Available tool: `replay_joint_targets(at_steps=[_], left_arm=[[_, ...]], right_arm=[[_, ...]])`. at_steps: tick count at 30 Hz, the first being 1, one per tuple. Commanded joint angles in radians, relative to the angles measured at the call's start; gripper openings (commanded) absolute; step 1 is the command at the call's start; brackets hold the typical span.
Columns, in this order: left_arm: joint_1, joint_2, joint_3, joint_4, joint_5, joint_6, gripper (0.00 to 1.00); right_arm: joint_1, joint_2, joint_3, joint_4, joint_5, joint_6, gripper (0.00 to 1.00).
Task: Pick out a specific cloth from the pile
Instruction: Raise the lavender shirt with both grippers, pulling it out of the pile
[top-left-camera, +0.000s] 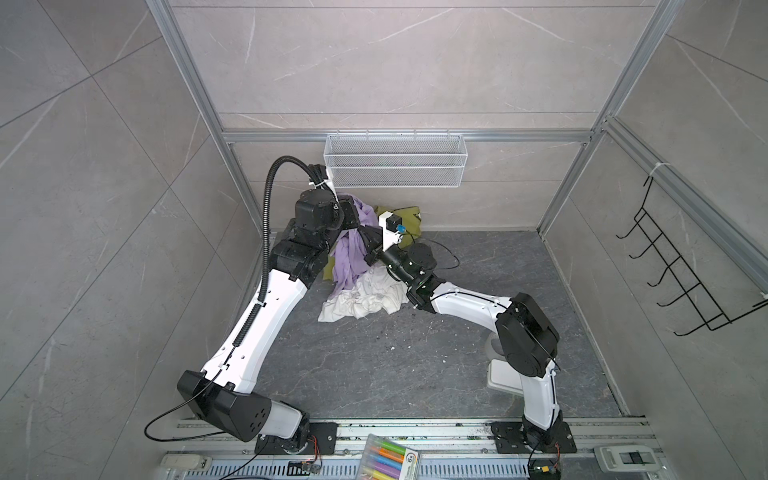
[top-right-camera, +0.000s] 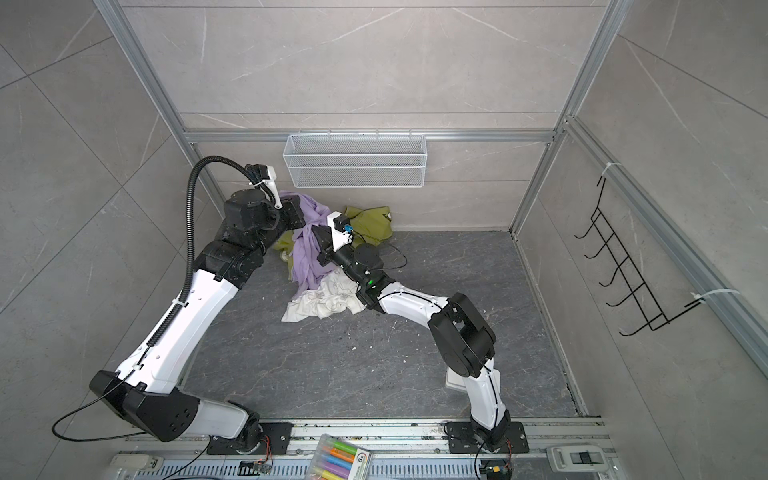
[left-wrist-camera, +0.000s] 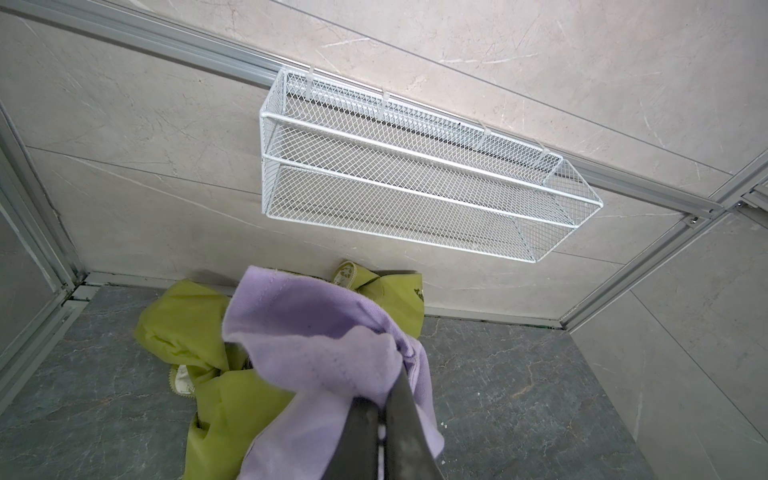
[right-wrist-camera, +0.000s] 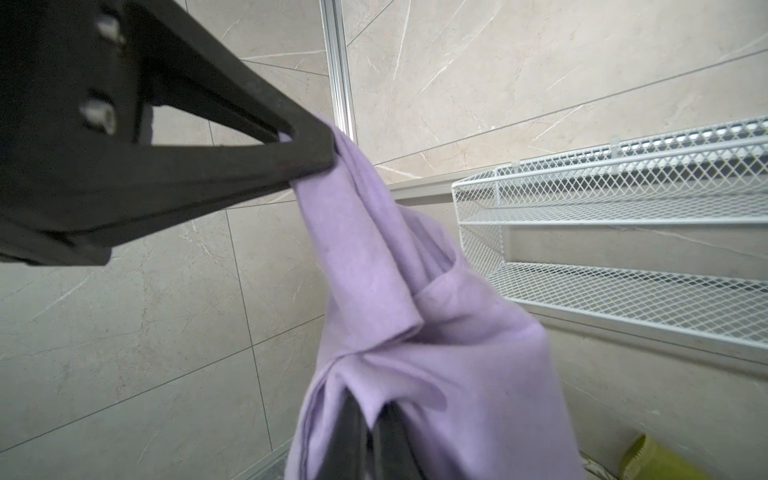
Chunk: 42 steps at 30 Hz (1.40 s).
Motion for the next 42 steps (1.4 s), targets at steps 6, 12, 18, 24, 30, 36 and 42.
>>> replay_joint_targets(at_steps=[6,12,18,24,30,36,42], left_arm=[[0.006,-0.048,0.047,0.052,-0.018,0.027,0.0],[0.006,-0.047,0.068,0.049,-0.019,0.033,0.0],[0.006,-0.055,0.068,0.047,-0.018,0.028,0.0],[0.005,-0.06,0.076,0.041,-0.016,0.023,0.0],[0.004,-0.059,0.095,0.028,0.003,0.02,0.0],[0.004,-0.067,0.099,0.023,0.014,0.007,0.0],[0.003,-0.075,0.104,0.017,0.025,-0.007,0.0]], right_arm=[[0.015,-0.094,-0.005,0.083,-0.014,-0.023,0.0],[0.017,-0.116,0.0,0.079,-0.019,-0.028,0.0],[0.024,-0.139,0.003,0.067,-0.029,-0.03,0.0],[0.025,-0.167,0.0,0.054,-0.032,-0.04,0.0],[0.029,-0.188,0.0,0.041,-0.037,-0.039,0.0],[0.032,-0.214,-0.002,0.022,-0.04,-0.05,0.0],[0.035,-0.244,0.001,-0.008,-0.045,-0.057,0.0]])
